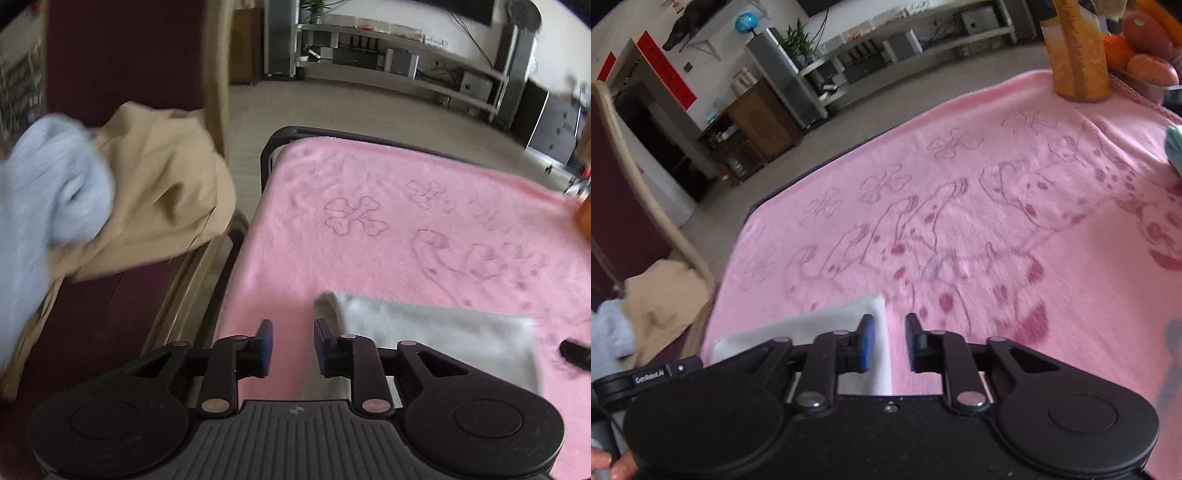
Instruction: Fold clothes
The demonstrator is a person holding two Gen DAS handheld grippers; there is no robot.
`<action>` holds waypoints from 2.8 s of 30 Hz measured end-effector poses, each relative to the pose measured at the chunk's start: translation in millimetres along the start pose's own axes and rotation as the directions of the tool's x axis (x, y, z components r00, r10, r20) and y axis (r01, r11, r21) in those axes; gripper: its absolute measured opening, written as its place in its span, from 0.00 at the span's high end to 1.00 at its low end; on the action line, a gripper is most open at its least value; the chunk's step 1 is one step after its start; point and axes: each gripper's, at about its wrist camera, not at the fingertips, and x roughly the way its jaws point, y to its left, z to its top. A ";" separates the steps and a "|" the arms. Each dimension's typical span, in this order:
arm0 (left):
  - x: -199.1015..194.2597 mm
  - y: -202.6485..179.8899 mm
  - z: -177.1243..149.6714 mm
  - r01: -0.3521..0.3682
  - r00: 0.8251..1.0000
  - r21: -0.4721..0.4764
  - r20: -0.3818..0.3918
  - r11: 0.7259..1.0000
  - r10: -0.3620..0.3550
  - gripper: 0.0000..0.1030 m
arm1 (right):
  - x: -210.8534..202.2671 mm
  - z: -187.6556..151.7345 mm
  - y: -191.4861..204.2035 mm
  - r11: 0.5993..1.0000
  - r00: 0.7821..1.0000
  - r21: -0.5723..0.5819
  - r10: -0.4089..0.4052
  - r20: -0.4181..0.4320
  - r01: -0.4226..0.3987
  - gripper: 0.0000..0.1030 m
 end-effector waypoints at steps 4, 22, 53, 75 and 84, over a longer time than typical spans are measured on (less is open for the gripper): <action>-25.6 1.1 -21.0 0.197 0.978 -0.089 -0.046 0.976 -0.202 0.73 | -24.4 -10.3 -2.0 0.993 0.992 0.049 0.107 -0.066 -0.104 0.73; -22.5 67.6 -61.2 -0.094 0.982 -0.241 -0.181 0.966 0.050 0.89 | -14.6 -41.0 -82.4 0.865 0.962 0.470 0.252 -0.102 -0.177 0.79; -99.7 32.2 -124.7 0.127 0.985 -0.089 -0.106 0.988 -0.137 0.77 | -85.0 -76.0 -26.0 0.976 0.945 0.164 0.183 -0.271 -0.142 0.70; -99.8 22.8 -141.5 0.067 0.982 -0.100 -0.167 0.993 -0.084 0.87 | -83.2 -103.1 -42.8 0.973 0.959 0.210 0.149 -0.240 -0.099 0.79; -105.2 -17.3 -152.1 0.257 0.959 0.047 -0.135 0.965 -0.249 0.84 | -85.9 -112.7 0.0 0.959 0.924 0.086 0.283 -0.257 -0.270 0.79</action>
